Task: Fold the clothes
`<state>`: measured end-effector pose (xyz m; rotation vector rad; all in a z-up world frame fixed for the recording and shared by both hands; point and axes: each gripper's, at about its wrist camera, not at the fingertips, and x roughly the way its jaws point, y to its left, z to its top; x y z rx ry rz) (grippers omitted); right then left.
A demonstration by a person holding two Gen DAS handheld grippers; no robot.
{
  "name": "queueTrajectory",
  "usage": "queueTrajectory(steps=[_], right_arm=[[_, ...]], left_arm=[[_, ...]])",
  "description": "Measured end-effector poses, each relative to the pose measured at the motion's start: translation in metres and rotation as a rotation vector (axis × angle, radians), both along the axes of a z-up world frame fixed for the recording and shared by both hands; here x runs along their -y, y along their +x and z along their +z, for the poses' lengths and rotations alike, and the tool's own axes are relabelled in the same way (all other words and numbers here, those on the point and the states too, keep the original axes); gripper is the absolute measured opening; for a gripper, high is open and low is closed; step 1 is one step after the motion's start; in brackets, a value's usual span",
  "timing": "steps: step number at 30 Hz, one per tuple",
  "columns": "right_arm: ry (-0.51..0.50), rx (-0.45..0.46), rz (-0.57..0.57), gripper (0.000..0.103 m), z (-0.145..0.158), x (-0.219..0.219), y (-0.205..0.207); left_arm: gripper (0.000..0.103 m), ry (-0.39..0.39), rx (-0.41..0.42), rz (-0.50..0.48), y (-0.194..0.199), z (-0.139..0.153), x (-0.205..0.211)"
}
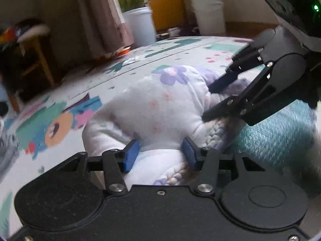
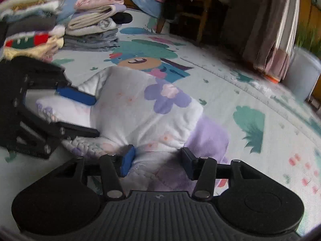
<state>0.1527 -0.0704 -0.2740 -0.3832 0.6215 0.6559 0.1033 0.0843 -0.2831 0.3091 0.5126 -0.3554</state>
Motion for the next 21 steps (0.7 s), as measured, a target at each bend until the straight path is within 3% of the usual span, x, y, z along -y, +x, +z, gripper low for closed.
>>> queueTrajectory(steps=[2,4,7,10,14,15,18,21], right_arm=[[0.005,-0.048,-0.001,0.053,0.009,0.001,0.008],[0.03,-0.039,-0.004,0.052,0.024,0.004,0.005],[0.114,0.031,-0.053,0.052,0.047,0.012,-0.003],[0.167,0.04,-0.091,0.052,0.057,0.005,0.01],[0.175,0.031,-0.094,0.052,0.053,-0.011,0.027],[0.149,0.019,-0.088,0.052,0.044,-0.014,0.03],[0.071,-0.038,-0.082,0.052,0.005,-0.015,0.032],[0.075,-0.028,-0.057,0.053,-0.006,-0.014,0.032]], left_arm=[[0.049,-0.032,-0.043,0.0,0.007,0.012,-0.007],[0.049,-0.067,-0.065,0.011,0.008,0.027,-0.012],[0.049,-0.088,0.006,0.022,-0.001,0.04,-0.016],[0.049,-0.093,0.031,0.014,0.021,0.045,-0.024],[0.051,-0.101,-0.005,-0.022,0.032,0.032,-0.022],[0.055,-0.112,-0.026,-0.028,0.032,0.027,-0.02],[0.056,-0.081,-0.131,-0.05,0.035,-0.003,-0.011],[0.056,-0.031,-0.089,-0.047,0.035,-0.013,-0.002]])
